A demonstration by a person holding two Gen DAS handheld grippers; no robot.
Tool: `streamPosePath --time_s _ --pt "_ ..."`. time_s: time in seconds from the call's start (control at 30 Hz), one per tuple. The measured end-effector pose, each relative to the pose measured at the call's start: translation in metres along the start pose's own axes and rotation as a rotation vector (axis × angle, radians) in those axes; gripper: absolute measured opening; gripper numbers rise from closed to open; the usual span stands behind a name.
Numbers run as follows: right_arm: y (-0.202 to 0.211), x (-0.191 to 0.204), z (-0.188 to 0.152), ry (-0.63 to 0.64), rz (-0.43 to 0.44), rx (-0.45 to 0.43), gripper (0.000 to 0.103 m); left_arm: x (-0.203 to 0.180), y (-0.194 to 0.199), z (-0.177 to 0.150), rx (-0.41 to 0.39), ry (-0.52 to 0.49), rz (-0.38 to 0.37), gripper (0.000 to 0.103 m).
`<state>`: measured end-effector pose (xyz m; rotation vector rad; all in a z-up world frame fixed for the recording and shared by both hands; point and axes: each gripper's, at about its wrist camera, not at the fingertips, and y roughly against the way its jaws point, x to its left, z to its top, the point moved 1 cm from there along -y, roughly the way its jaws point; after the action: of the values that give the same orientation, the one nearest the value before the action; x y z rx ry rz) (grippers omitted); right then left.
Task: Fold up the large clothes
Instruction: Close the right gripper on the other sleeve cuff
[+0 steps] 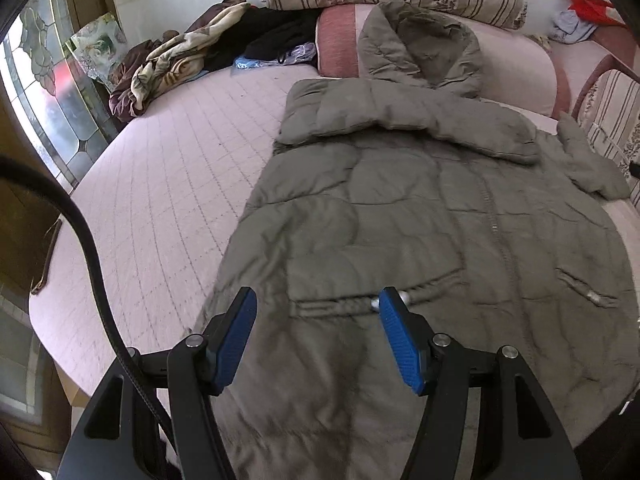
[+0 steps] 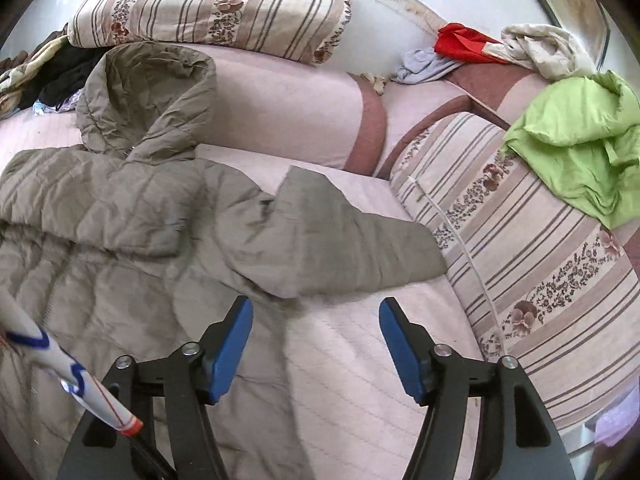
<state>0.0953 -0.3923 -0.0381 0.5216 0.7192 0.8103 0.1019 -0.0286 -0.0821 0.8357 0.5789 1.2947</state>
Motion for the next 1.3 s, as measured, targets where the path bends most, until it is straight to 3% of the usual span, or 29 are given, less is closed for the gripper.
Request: streamPosePath --time_s 0.2,0.3,0.47,0.63,1.0,1.07,1.1,1.13,1.3 --pt "-0.059 -0.067 -0.029 -0.247 0.113 0.160 0.071 -0.021 0.011 -0.002 0.028 -0.003 -0.001 0.063" --pt "-0.096 -0.102 -0.051 -0.373 0.151 0.221 0.063 -0.031 0.008 -0.001 0.027 -0.030 0.010 0.063" --pt "-0.153 -0.148 -0.074 -0.634 0.280 0.282 0.060 -0.038 -0.010 0.003 0.058 -0.001 -0.067 0.063" --pt "-0.209 -0.174 -0.067 -0.800 0.352 0.304 0.060 -0.051 -0.022 0.006 0.063 -0.033 -0.014 0.063" --pt "-0.292 -0.210 -0.019 -0.999 0.337 0.269 0.060 -0.059 -0.036 0.016 0.064 -0.060 0.043 0.063" --pt "-0.301 -0.216 -0.015 -1.016 0.317 0.281 0.049 -0.058 -0.039 0.017 0.061 -0.057 0.060 0.063" --pt "-0.304 -0.219 -0.013 -1.015 0.305 0.292 0.028 -0.057 -0.040 0.018 0.060 -0.055 0.067 0.063" --pt "-0.308 -0.221 -0.011 -1.015 0.311 0.302 0.015 -0.056 -0.042 0.018 0.063 -0.052 0.073 0.063" --pt "-0.282 -0.234 0.017 -0.930 0.302 0.236 0.007 -0.049 -0.047 0.019 0.075 -0.036 0.071 0.063"
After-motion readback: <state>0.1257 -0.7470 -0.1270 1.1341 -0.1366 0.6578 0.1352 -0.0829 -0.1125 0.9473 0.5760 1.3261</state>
